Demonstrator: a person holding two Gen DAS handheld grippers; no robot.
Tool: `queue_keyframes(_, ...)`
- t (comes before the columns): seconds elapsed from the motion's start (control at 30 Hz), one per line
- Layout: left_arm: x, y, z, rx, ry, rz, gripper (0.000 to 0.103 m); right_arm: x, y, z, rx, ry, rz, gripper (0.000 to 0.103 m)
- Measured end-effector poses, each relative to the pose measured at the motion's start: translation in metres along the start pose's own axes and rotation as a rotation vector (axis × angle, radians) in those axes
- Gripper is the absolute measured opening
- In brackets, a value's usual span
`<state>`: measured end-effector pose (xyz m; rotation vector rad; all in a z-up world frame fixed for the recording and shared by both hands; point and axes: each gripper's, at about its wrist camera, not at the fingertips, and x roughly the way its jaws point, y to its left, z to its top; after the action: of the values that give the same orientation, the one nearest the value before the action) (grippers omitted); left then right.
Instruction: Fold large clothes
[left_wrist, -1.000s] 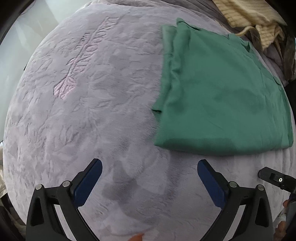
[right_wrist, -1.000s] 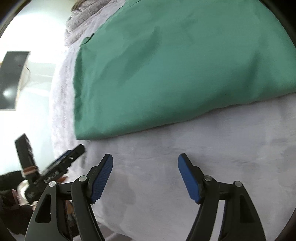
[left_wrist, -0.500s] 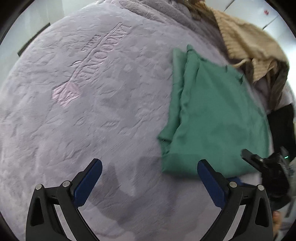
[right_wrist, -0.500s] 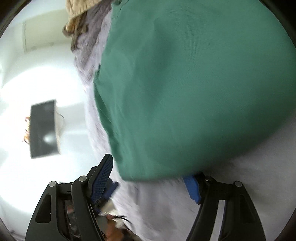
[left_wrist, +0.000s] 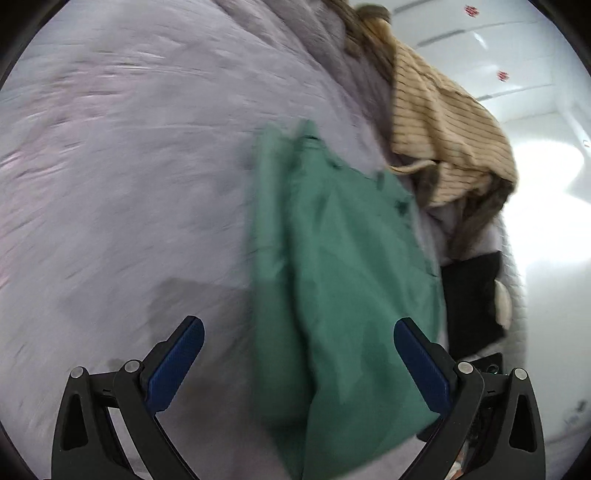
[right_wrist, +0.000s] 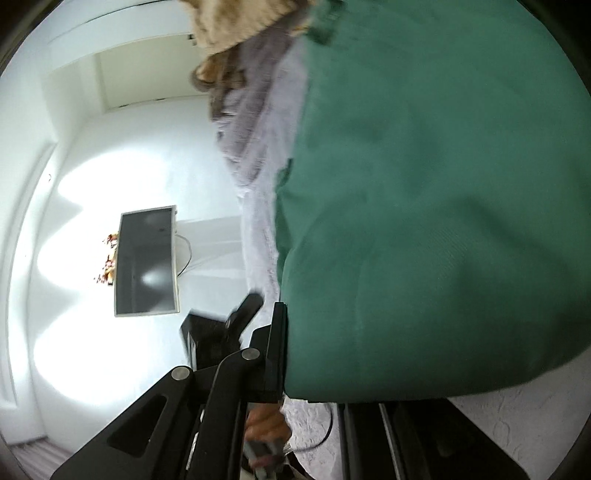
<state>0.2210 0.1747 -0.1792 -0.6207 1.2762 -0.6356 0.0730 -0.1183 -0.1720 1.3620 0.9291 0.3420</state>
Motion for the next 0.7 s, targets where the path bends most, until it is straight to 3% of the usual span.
queue_keyframes(0.1, 0.027, -0.010, 0.019, 0.011, 0.060, -0.072, 0.103, -0.002, 0.005, 0.000, -0.026, 0.012, -0.006, 0.007)
queue_keyframes(0.17, 0.041, -0.018, 0.025, 0.025, 0.086, -0.074, 0.103, -0.002, 0.002, -0.002, -0.048, 0.033, -0.046, 0.007)
queue_keyframes(0.33, 0.066, -0.029, 0.022, 0.084, 0.136, 0.038, 0.102, 0.003, -0.012, -0.018, -0.077, 0.176, -0.237, 0.012)
queue_keyframes(0.4, 0.070, -0.031, 0.019, 0.115, 0.130, 0.109, 0.091, -0.006, -0.012, -0.023, -0.090, 0.242, -0.271, 0.012)
queue_keyframes(0.5, 0.074, -0.033, 0.012, 0.186, 0.133, 0.210, 0.064, -0.036, 0.001, -0.023, -0.178, 0.237, -0.327, 0.012)
queue_keyframes(0.57, 0.072, -0.035, 0.011, 0.204, 0.123, 0.252, 0.026, -0.058, 0.015, -0.015, -0.248, 0.166, -0.390, 0.012)
queue_keyframes(0.6, 0.068, -0.034, 0.011, 0.195, 0.119, 0.245, 0.020, -0.068, 0.022, -0.006, -0.289, 0.099, -0.437, 0.012)
queue_keyframes(0.7, 0.056, -0.042, 0.012, 0.187, 0.081, 0.228, 0.014, -0.073, 0.026, 0.029, -0.355, -0.019, -0.551, 0.011)
